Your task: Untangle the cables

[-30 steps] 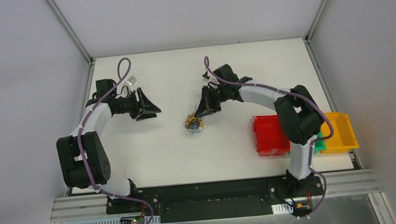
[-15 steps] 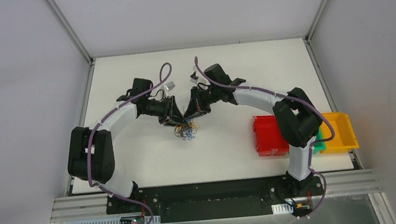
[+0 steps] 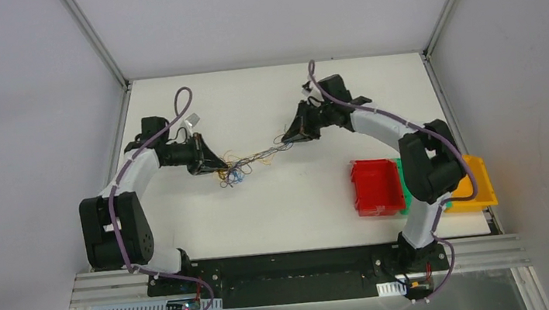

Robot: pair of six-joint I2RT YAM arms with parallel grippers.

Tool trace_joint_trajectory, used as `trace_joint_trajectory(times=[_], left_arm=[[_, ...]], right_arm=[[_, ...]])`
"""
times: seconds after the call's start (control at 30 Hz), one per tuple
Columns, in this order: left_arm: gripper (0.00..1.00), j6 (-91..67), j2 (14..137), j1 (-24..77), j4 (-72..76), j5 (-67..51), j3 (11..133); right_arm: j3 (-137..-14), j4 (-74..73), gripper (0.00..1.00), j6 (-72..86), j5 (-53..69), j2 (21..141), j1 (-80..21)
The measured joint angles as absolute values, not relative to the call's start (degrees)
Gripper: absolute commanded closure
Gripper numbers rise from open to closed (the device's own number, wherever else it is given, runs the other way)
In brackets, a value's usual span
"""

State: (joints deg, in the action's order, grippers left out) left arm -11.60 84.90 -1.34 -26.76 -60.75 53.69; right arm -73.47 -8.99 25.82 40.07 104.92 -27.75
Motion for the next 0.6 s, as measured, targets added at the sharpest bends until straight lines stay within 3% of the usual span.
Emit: trace_joint_trajectory(times=[0.33, 0.6], left_arm=[[1.00, -1.4, 81.3, -14.2, -41.6, -51.1, 58.2], [1.00, 2.0, 82.6, -15.9, -46.1, -48.5, 60.9]], right_arm=[[-74.5, -15.9, 1.00, 21.7, 33.5, 96.6, -15.7], [-78.3, -19.9, 1.00, 20.6, 32.8, 95.5, -13.5]])
